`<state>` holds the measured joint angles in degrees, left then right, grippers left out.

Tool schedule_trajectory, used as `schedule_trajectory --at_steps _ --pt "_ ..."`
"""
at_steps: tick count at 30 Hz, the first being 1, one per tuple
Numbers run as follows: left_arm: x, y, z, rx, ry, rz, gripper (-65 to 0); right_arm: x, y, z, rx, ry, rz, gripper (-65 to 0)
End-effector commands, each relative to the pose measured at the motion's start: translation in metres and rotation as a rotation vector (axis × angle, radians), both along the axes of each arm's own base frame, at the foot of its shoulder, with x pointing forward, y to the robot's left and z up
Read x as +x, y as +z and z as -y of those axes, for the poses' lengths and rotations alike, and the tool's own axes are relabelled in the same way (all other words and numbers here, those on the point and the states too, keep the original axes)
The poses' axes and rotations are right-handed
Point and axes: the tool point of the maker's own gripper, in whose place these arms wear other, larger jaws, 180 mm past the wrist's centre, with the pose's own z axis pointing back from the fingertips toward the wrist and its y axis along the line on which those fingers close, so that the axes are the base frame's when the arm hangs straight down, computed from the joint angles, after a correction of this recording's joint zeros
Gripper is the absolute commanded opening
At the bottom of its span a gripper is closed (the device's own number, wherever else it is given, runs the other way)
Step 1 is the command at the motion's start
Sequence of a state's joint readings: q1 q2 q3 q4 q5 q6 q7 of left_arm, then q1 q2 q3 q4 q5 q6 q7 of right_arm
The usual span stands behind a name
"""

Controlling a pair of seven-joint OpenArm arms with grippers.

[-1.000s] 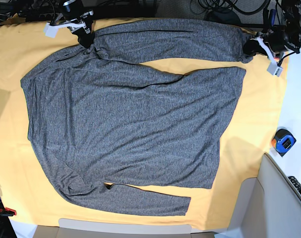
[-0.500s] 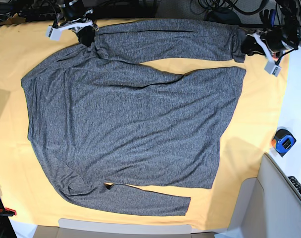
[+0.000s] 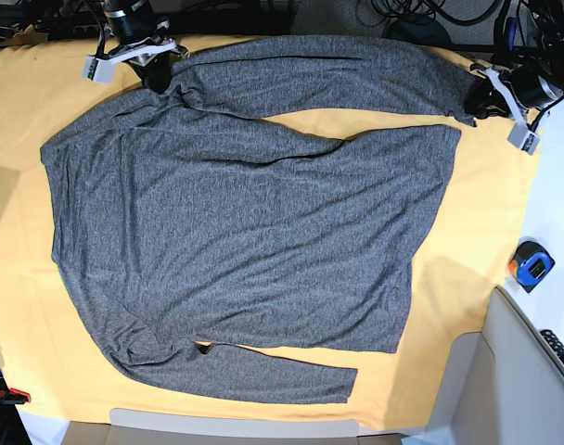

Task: Fold the T-shirt properly
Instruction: 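Pull the gripped shoulder edge taut, spreading grippers apart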

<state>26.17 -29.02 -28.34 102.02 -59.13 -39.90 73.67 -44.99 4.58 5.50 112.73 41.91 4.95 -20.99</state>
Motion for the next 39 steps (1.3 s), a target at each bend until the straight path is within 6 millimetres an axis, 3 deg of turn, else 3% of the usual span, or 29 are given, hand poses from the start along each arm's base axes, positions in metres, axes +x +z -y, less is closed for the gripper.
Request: schedule_trajectory --at_steps 1,10,20,23,26,31,39 --pt "0.015 0.014 -0.004 0.006 -0.003 0.061 -65.0 0.005 0.011 -0.001 -0.001 0.005 0.044 -65.0" --pt "0.055 0.038 -0.003 0.01 -0.008 0.17 -65.0 0.042 0.031 -0.001 -0.001 0.006 0.152 -65.0" --pt "0.116 0.082 0.005 0.008 -0.033 0.342 -65.0 0.094 0.065 0.002 -0.005 0.0 0.312 -65.0" --pt "0.124 0.074 0.004 -0.023 -0.02 0.322 -65.0 0.104 0.07 0.002 -0.003 -0.004 0.338 -65.0" --pt "0.131 0.059 -0.006 -0.073 0.033 0.282 -65.0 0.109 0.062 0.006 -0.001 -0.026 0.321 -65.0" --pt "0.144 0.046 -0.02 -0.137 0.108 0.247 -65.0 0.107 0.041 0.03 -0.026 -0.16 0.225 -65.0" --pt "0.148 0.047 -0.024 -0.147 0.124 0.253 -65.0 0.101 0.041 0.064 -0.06 -0.279 0.206 -65.0"
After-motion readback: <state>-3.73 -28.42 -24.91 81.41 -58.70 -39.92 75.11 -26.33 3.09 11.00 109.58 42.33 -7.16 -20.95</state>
